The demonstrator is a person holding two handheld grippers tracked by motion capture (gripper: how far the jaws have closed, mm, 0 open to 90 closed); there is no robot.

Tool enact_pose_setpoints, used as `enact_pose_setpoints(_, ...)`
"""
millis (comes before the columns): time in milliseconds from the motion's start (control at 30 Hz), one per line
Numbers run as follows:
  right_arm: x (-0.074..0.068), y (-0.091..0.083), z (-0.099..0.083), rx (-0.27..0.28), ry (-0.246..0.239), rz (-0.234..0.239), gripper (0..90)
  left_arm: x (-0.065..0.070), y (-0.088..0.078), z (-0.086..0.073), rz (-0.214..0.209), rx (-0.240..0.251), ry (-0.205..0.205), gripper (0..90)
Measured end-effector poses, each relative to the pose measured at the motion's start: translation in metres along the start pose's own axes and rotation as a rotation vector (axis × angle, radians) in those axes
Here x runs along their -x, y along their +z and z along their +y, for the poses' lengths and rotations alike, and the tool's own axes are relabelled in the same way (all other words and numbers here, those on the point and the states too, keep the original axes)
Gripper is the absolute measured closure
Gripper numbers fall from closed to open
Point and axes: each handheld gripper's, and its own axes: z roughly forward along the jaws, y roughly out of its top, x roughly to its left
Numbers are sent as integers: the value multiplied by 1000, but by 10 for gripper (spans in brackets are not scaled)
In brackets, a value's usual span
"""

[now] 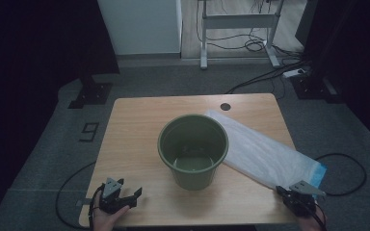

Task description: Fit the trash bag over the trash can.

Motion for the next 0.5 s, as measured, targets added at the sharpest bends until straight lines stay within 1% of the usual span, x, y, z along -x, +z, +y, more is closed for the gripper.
enact_pose_setpoints(33, 0, -1, -1, -1, 1, 0, 879, 0, 0, 0, 1, -1, 1, 153)
enact_pose_setpoints(67, 0, -2, -1, -2, -1, -2, 810, 1, 0, 0, 1, -1, 3, 153)
enact_pose_setpoints(100, -2, -2, -1, -1, -4, -7, 677, 1, 0, 0, 1, -1, 2, 153)
enact_pose_setpoints(133, -5, -1, 1, -3, -15, -25, 586, 1, 0, 0, 2, -1, 3, 153)
enact_pose_setpoints(200, -16, 1, 6, -1, -70, -86, 445, 1, 1, 0, 1, -2, 1, 153)
enact_pose_setpoints(233, -22, 1, 10, 10, -88, -105, 379, 1, 1, -1, 1, -3, 0, 153)
enact_pose_setpoints(267, -28, 2, 15, 20, -100, -111, 344, 1, 1, -1, 1, -3, 1, 153)
enact_pose_setpoints(333, -40, 6, 26, 42, -119, -96, 317, 1, 1, 0, -1, -3, 3, 153)
enact_pose_setpoints(433, -53, 19, 46, 64, -110, -55, 287, 1, 1, 0, -2, -4, 3, 153)
enact_pose_setpoints(500, -62, 41, 64, 69, -101, -5, 278, 1, 1, 0, -1, -4, 5, 152)
